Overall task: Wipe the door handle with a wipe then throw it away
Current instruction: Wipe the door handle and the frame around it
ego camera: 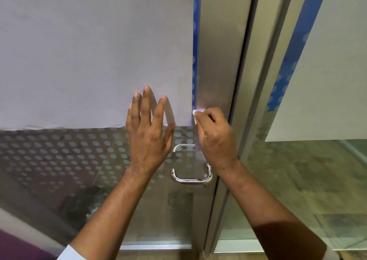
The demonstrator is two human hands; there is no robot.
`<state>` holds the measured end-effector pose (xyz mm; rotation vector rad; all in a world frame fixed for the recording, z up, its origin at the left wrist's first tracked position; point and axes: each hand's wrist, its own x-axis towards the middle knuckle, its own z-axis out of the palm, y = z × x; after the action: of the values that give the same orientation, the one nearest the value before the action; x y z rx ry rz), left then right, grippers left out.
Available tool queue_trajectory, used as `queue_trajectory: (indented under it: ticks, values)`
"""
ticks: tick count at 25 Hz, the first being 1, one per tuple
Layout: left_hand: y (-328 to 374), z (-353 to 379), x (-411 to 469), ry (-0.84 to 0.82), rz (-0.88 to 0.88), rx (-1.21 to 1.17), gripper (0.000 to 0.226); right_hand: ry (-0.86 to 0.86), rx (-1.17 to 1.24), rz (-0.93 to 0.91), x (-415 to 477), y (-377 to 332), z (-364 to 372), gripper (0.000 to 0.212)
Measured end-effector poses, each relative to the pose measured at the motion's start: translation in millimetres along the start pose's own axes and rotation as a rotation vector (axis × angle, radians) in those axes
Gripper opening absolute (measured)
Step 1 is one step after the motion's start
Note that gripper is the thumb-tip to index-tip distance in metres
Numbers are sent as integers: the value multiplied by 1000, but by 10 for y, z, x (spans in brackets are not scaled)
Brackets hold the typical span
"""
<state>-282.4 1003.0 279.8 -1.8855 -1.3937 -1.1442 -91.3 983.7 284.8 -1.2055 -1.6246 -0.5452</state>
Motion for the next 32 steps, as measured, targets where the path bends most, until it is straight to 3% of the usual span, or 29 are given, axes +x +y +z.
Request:
queue_trajectory:
  ticks: [6, 11, 14, 21, 24, 27, 32]
  values:
    - [-53, 51, 5, 12, 20, 3, 76, -154, 65, 114, -684, 40, 41, 10]
    - [-61, 56, -17, 23, 9, -12, 70, 102, 90, 65, -84, 64, -2, 7]
    - [-69, 65, -12, 14, 6, -34, 69, 143, 62, 73, -104, 61, 75, 7]
    - [-106, 98, -3, 20, 16, -27, 72, -81, -63, 131, -795, 82, 180, 7]
    - [-101, 108, -8, 35, 24, -26, 72, -13, -30, 107, -541, 58, 118, 2]
    - [-93, 99, -2, 38, 17, -31, 71, 116, 6, 144, -232, 4, 65, 11]
    - [-86, 79, 2, 39, 17, -36, 70, 159, 60, 205, -294, -23, 124, 13]
